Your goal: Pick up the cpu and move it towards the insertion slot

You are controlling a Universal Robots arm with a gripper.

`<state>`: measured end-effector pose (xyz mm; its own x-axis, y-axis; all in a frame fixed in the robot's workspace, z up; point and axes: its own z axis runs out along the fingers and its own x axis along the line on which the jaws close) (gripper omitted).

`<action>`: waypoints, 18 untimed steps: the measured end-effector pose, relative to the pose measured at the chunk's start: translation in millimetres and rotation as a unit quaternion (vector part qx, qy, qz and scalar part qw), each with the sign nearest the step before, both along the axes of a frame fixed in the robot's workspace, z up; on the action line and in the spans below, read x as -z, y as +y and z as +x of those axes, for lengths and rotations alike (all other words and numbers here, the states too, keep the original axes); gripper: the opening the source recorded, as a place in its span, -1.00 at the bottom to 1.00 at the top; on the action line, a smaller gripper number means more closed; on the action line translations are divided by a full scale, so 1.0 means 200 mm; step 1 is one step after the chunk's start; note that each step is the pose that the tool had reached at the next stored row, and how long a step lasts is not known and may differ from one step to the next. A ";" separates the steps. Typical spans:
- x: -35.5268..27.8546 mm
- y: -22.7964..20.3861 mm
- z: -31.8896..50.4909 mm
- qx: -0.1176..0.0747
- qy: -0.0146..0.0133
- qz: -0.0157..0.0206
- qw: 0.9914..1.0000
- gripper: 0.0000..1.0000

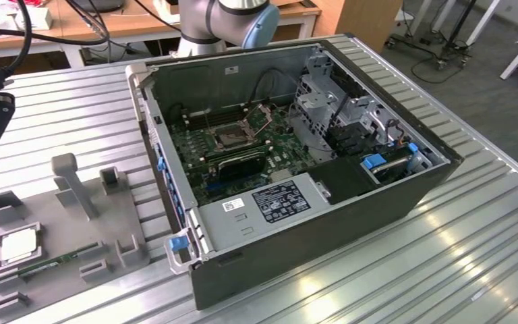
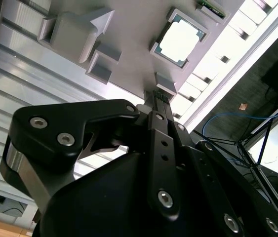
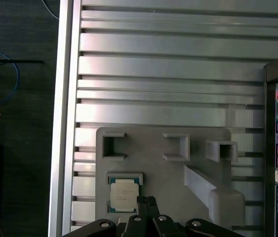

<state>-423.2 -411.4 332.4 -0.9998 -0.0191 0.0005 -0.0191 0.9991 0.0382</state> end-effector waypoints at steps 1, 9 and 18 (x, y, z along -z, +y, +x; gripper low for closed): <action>0.000 0.000 0.000 0.000 0.000 0.000 1.000 -0.79; 0.014 0.000 0.000 0.000 0.000 0.000 1.000 -0.79; 0.019 -0.005 0.000 0.000 0.000 0.000 1.000 -0.79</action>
